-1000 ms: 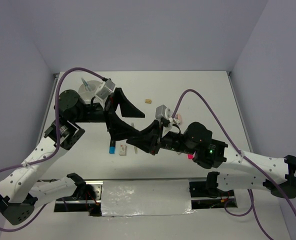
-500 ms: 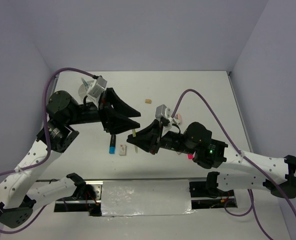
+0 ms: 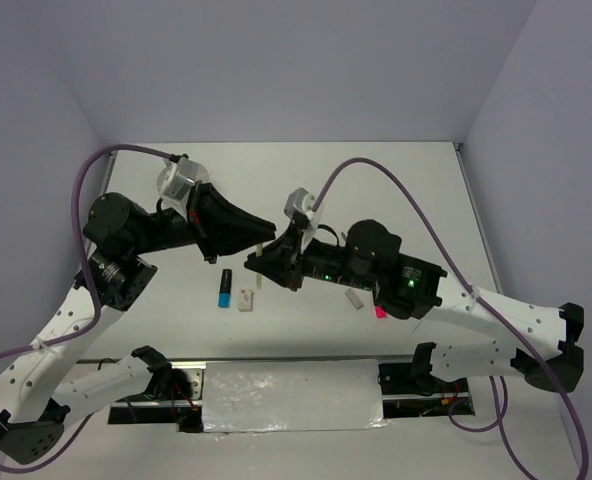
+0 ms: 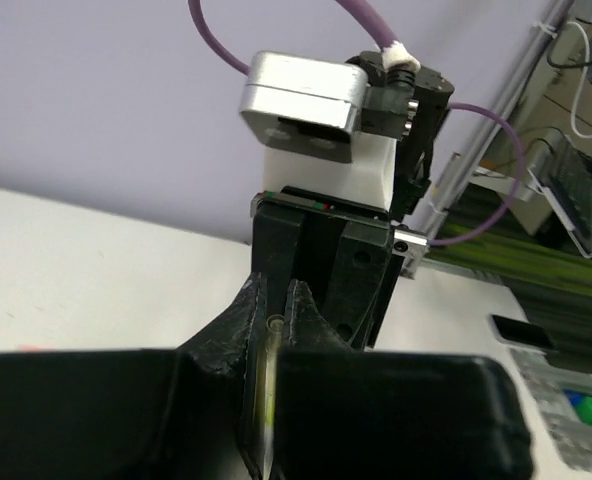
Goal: Sort the stationery into containers
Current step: Close the pen cap on the pen, then place the pen in the storage box.
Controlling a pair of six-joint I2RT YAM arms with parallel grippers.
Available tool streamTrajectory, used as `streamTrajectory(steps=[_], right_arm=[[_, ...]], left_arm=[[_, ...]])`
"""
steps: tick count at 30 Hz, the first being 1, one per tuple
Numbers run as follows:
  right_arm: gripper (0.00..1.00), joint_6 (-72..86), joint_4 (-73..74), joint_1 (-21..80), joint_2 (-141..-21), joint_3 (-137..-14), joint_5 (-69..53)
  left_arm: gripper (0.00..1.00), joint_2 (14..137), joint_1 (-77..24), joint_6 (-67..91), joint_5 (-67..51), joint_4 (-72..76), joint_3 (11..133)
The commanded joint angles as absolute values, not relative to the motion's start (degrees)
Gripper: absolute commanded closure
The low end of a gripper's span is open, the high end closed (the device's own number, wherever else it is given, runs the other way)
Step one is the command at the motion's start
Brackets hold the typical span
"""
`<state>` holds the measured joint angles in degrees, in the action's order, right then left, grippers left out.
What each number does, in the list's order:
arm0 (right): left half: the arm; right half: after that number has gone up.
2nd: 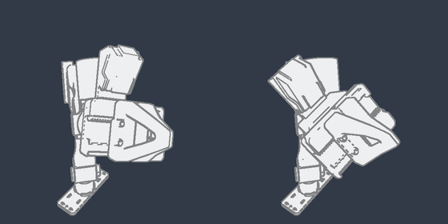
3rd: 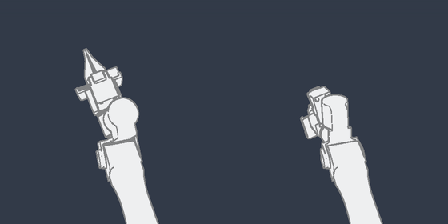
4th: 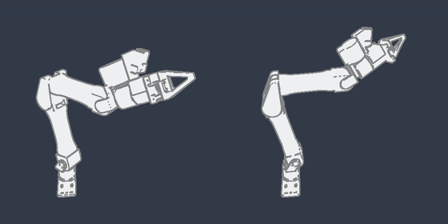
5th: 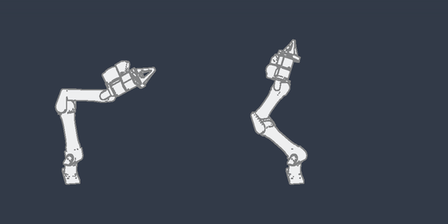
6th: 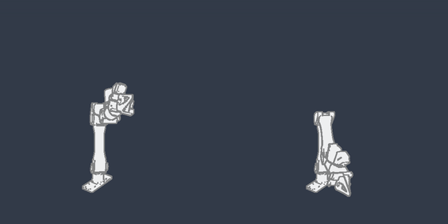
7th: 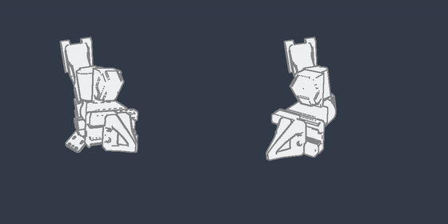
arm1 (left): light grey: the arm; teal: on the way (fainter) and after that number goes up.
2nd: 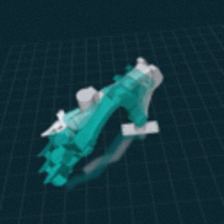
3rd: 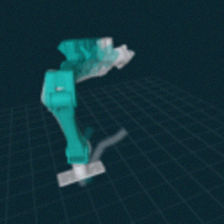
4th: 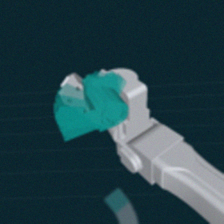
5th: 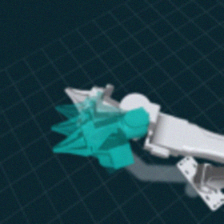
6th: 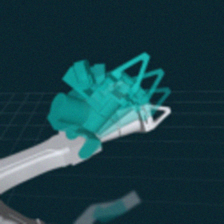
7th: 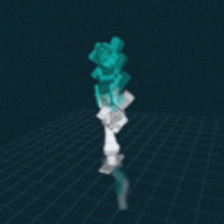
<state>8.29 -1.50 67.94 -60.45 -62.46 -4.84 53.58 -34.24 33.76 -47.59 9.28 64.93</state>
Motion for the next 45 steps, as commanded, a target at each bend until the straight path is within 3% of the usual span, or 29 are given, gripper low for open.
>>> streamTrajectory(steps=[1, 8, 14, 25, 28, 34, 38, 40, 41, 45], right_arm=[[1.00, 4.7, -8.1, 65.6, -65.4, -77.6, -7.7], [1.00, 3.0, -6.9, 63.7, -68.1, -86.7, -8.6], [1.00, 3.1, -8.7, 63.5, -64.3, -83.3, -7.5], [1.00, 2.8, -6.0, 63.5, -62.7, -83.9, -9.0], [1.00, 4.4, -6.2, 63.5, -62.5, -80.3, -10.5], [1.00, 4.9, -3.5, 66.1, -62.8, -74.2, -11.4], [1.00, 5.4, -3.8, 67.1, -61.5, -69.4, -11.1], [1.00, 6.0, -4.8, 67.1, -60.4, -67.0, -11.7], [1.00, 6.2, -4.9, 67.1, -60.0, -66.5, -11.7], [1.00, 6.6, -4.4, 67.2, -59.2, -65.6, -12.6]], left_arm=[[1.00, 54.8, -35.6, 34.5, -51.2, 7.3, 60.3], [1.00, 51.1, -35.9, 29.1, -48.7, 0.3, 55.4], [1.00, 49.7, -35.9, 23.0, -42.6, -9.6, 56.6], [1.00, 50.0, -35.9, 25.0, -41.2, -6.6, 54.3], [1.00, 49.7, -35.9, 24.2, -36.0, -10.1, 57.5], [0.83, 46.4, -35.9, 24.7, -25.0, -10.8, 62.4], [0.91, 42.2, -35.9, 26.5, -17.5, -7.0, 62.8], [0.84, 41.9, -35.9, 26.4, -18.1, -6.5, 64.3], [0.69, 42.1, -35.9, 26.4, -18.8, -6.8, 65.1], [0.54, 43.1, -35.9, 27.2, -23.7, -6.3, 66.2]])
